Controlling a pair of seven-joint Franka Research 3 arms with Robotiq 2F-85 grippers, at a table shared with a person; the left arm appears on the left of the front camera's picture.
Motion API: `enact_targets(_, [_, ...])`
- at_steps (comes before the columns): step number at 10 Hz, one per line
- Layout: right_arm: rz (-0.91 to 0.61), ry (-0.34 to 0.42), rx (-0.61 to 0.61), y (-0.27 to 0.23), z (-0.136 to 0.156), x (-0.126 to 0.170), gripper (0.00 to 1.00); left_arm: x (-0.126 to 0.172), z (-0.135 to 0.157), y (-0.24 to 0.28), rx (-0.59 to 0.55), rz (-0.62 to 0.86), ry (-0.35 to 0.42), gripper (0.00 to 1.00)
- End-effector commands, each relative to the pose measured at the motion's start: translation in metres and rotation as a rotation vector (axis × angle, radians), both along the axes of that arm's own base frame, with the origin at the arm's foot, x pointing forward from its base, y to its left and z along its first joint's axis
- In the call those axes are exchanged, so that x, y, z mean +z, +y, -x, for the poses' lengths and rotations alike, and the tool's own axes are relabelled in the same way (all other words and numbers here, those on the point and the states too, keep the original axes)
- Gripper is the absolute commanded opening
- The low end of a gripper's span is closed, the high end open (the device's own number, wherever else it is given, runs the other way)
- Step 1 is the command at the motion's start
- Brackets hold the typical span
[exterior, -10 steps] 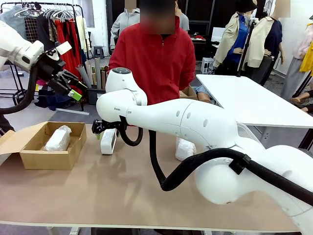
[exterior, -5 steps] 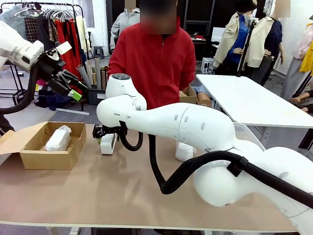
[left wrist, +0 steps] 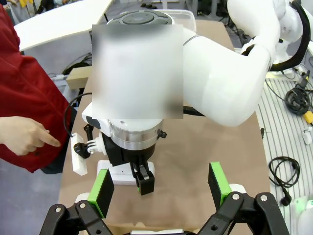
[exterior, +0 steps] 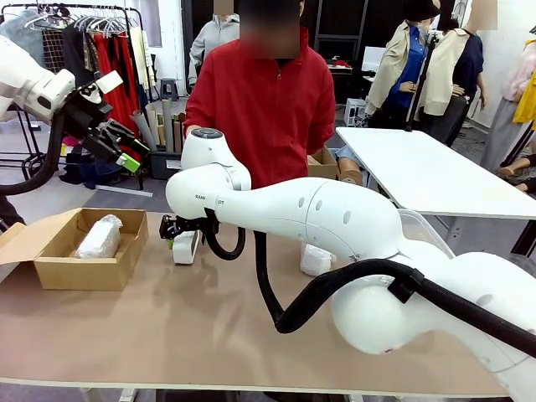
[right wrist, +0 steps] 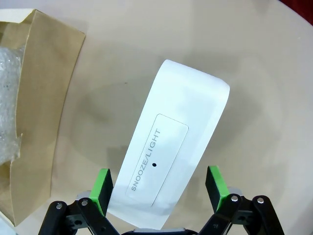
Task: Separate and place wrapped and unwrapped clocks.
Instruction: Pick up the Digital clock indicated by the person.
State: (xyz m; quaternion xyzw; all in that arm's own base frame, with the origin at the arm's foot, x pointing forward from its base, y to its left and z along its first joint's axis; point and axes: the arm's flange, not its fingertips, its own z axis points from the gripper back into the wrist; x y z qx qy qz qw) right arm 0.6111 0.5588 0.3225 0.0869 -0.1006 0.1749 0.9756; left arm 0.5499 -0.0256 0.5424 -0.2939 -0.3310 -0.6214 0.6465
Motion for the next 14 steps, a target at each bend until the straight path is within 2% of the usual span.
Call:
enact_targets(1, [-0.005, -0.003, -0.001, 0.001, 0.0, 0.0, 1.0, 0.001, 0.001, 0.001, -0.002, 0.003, 0.005, 1.0])
enact_targets(2, [-0.005, -0.003, -0.001, 0.001, 0.0, 0.0, 1.0, 0.001, 0.001, 0.001, -0.002, 0.003, 0.005, 1.0])
enact_targets(7, [-0.026, -0.014, -0.014, -0.003, 0.001, 0.005, 0.01, 0.001, 0.001, 0.001, -0.002, 0.003, 0.005, 1.0])
enact_targets(10, [-0.024, 0.013, -0.011, -0.01, 0.008, 0.017, 0.0, 0.001, 0.001, 0.001, -0.002, 0.003, 0.005, 1.0])
enact_targets(13, [0.053, 0.092, 0.096, -0.022, 0.038, 0.058, 0.0, 0.001, 0.001, 0.001, -0.002, 0.003, 0.005, 1.0])
enact_targets(14, [0.057, 0.08, 0.103, -0.028, 0.049, 0.073, 0.0, 0.001, 0.001, 0.001, -0.002, 0.003, 0.005, 1.0])
